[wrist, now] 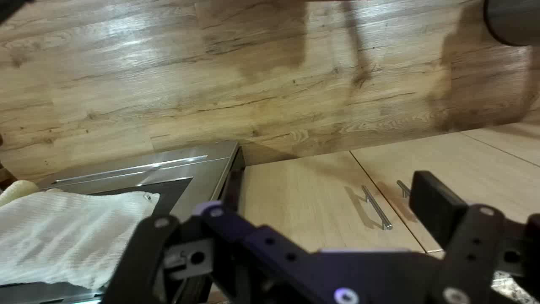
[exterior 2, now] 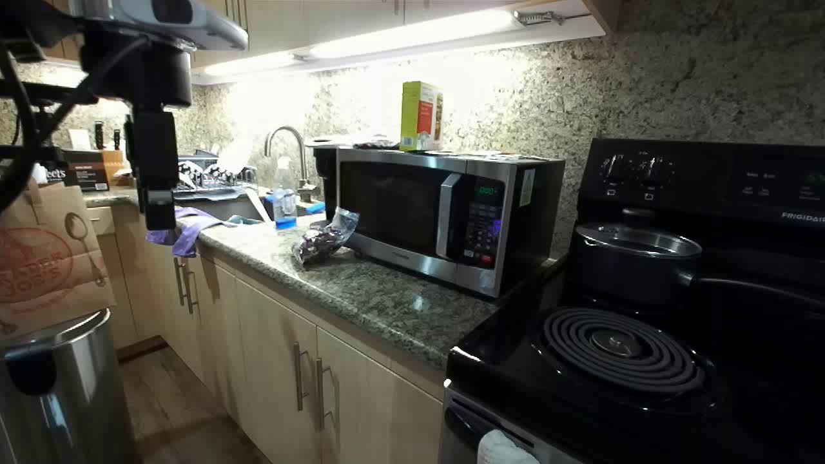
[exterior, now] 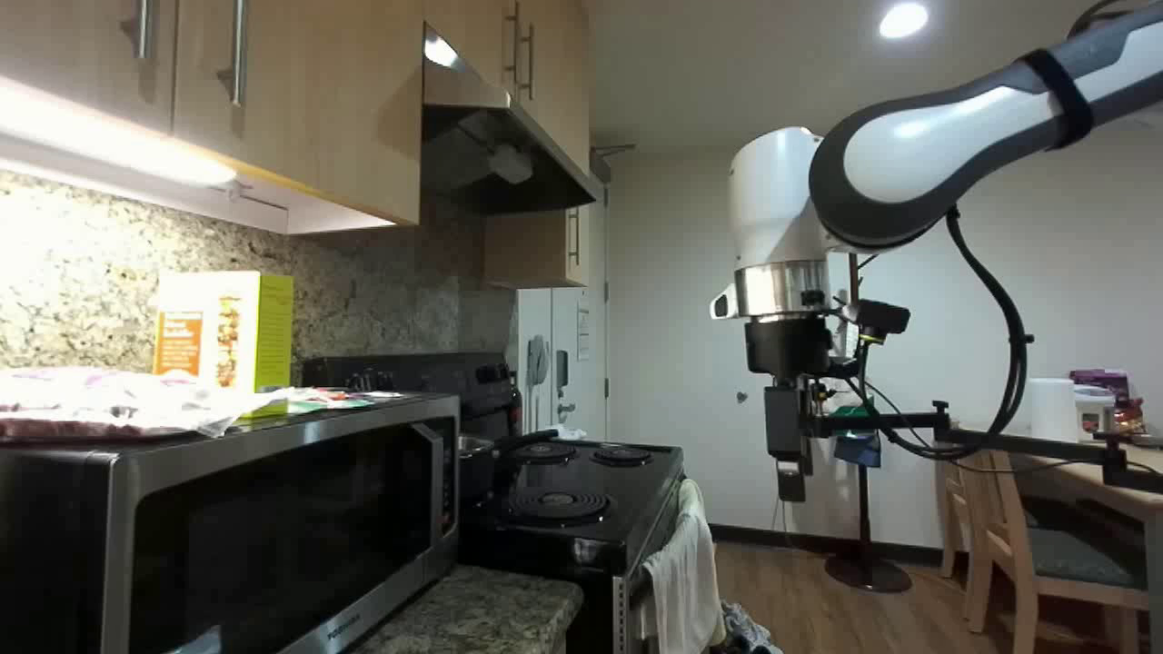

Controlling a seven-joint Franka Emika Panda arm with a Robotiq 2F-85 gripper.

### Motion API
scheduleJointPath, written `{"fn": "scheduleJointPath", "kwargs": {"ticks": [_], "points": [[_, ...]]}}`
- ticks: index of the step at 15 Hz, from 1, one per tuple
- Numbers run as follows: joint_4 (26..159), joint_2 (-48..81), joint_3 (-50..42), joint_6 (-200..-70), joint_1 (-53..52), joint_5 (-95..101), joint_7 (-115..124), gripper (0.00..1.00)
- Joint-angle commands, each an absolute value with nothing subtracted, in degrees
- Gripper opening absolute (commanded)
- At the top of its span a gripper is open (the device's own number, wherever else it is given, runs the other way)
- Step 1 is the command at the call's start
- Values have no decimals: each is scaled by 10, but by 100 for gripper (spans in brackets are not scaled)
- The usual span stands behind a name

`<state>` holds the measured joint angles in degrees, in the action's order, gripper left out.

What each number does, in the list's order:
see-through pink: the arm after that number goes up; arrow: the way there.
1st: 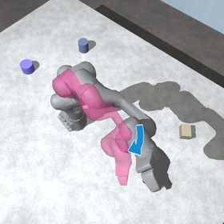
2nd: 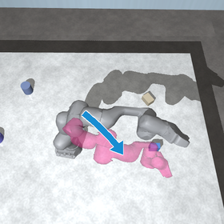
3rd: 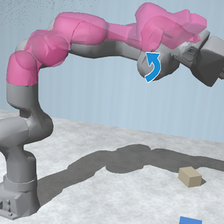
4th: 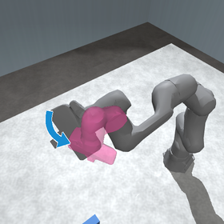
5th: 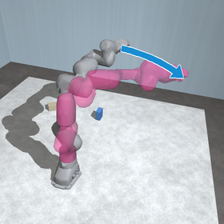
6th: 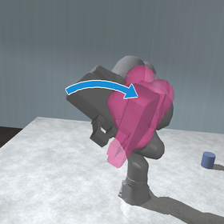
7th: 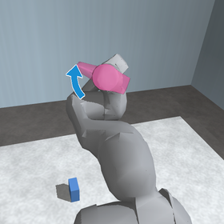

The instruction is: Open the microwave

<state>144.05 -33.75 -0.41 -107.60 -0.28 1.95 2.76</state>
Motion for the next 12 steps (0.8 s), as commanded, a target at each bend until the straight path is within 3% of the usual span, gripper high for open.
{"fn": "scheduleJointPath", "kwargs": {"ticks": [1,12], "points": [[1440,-337,-1,-1075,1,18,26,100],[1435,-341,9,-1079,5,34,37,100]]}}
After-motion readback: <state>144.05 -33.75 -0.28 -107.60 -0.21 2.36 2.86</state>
